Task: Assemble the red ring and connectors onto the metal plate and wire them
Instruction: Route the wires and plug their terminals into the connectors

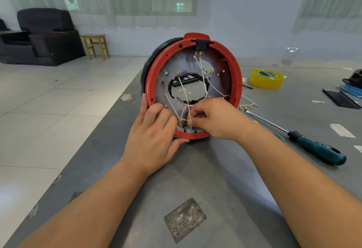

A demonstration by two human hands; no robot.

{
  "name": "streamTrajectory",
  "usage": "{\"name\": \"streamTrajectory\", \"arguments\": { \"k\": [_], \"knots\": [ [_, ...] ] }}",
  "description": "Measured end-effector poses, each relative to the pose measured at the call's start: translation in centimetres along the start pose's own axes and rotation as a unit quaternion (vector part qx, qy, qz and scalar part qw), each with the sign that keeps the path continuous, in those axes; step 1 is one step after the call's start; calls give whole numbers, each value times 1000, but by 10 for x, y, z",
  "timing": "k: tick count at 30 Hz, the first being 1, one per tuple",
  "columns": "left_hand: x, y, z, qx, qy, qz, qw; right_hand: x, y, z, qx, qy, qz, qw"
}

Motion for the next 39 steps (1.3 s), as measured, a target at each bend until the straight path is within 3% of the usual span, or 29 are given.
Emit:
{"name": "streamTrajectory", "arguments": {
  "k": [13,18,22,28,32,36,39],
  "knots": [
    [-3,-1,-5,-3,27,8,1000,3,4,0,13,-10,-1,1000],
    [-8,3,-12,16,45,-2,999,10,9,6,70,52,121,989],
    [-5,2,-16,32,67,-2,997,-3,33,15,136,210,265,931],
    [0,4,-31,59,101,-23,993,-11,39,36,133,270,246,921],
    [4,5,-37,74,127,-38,988,-13,38,36,186,269,284,901],
    [6,5,-35,108,192,-49,974,-11,37,35,191,273,302,893],
    [7,4,-26,89,198,-42,975,-13,38,31,196,279,301,891]
  ]
}}
Point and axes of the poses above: each hand's wrist, its own y-axis away from the middle knuckle, its own x-axis out of the back of the hand, z = x × y, the point moved 3 cm from there along -y, towards the middle knuckle, and after that the axes turned 2 degrees about -x, right-handed, at the moved point
